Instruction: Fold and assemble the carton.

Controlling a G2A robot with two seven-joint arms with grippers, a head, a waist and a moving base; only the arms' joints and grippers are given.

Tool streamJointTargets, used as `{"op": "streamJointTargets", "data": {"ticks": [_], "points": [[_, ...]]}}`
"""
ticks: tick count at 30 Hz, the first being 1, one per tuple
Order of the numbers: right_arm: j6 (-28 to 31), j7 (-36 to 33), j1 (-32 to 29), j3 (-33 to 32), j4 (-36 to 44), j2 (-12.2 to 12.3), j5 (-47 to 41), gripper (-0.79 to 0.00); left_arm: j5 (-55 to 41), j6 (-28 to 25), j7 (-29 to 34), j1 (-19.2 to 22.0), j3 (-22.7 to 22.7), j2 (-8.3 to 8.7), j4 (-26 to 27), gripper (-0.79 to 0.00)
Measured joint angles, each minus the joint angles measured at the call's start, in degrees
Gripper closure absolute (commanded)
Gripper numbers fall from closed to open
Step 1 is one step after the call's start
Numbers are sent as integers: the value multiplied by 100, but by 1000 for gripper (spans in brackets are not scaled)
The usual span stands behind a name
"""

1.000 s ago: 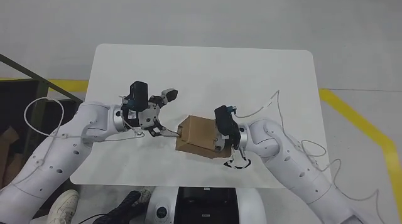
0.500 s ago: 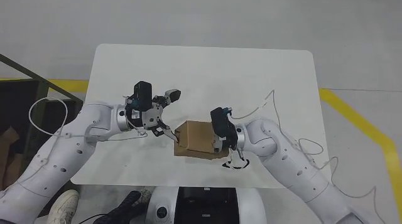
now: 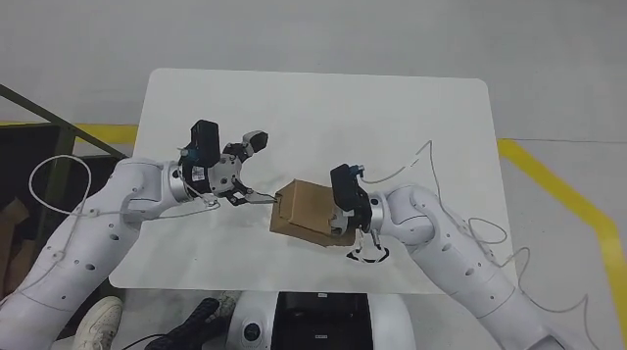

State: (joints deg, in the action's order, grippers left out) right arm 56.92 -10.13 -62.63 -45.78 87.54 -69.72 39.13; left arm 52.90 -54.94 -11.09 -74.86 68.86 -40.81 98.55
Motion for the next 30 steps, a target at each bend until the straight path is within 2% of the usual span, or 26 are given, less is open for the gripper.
{"op": "streamJointTargets", "data": {"ticks": [8,14,22,30], "points": [[-175,-82,2,-43,8,2,89,0,-113,26,-187,-110,237,-33,95,-785],[-401,-168,76,-88,-54,-7,154,0,-34,-314,-69,-265,374,-10,234,-785],[-625,-667,360,133,-117,-74,187,0,474,-306,45,-295,41,83,679,-785],[-740,-966,560,327,-101,-139,184,0,872,-306,-106,-18,-302,136,592,-785]]}}
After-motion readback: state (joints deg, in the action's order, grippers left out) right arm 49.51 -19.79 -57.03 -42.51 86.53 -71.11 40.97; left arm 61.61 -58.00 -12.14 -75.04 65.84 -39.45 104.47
